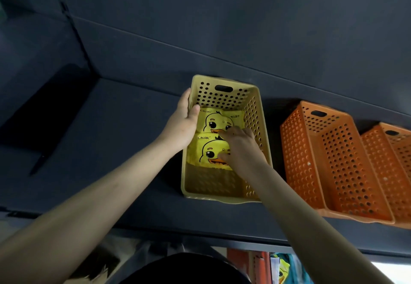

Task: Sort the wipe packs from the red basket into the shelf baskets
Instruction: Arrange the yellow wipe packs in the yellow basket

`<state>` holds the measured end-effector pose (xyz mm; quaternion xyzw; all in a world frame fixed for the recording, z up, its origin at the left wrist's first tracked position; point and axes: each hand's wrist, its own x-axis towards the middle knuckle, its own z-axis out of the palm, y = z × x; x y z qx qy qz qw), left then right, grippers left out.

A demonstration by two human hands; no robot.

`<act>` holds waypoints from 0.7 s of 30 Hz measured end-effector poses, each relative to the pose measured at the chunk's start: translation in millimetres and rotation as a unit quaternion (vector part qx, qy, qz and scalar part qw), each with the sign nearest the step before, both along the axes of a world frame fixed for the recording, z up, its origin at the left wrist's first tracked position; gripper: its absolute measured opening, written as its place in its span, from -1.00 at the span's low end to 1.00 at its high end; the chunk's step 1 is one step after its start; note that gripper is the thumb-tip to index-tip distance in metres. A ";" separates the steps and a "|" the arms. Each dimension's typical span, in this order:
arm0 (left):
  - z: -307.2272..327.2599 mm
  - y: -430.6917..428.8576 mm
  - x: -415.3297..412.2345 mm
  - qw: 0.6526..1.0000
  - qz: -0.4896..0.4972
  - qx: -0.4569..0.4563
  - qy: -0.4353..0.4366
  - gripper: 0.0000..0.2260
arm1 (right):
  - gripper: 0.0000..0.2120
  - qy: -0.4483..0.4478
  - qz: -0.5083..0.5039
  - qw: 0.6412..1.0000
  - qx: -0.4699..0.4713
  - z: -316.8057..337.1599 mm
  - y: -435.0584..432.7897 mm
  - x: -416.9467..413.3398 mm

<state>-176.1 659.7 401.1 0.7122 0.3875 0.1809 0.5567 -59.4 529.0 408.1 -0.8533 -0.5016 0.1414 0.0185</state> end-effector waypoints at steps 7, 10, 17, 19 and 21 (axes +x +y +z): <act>0.7 -3.8 7.2 1.000 0.007 -0.003 -0.007 -0.51 | -0.34 0.173 -0.047 0.984 -0.002 -11.1 9.2 13.9; -0.4 -2.7 6.2 1.000 0.005 -0.010 -0.015 -0.51 | -0.32 0.173 -0.044 0.984 -0.013 -16.0 12.6 13.9; -4.6 -2.7 9.4 0.998 0.008 -0.038 -0.057 -0.50 | -0.30 0.181 -0.046 0.982 -0.027 -14.2 14.5 17.1; -5.3 0.9 8.5 0.998 -0.003 -0.045 -0.048 -0.49 | -0.31 0.181 -0.053 0.982 -0.009 -8.8 12.8 15.9; -0.2 4.3 6.0 0.999 -0.036 -0.035 -0.017 -0.45 | -0.35 0.181 -0.079 0.980 0.036 3.4 9.8 15.1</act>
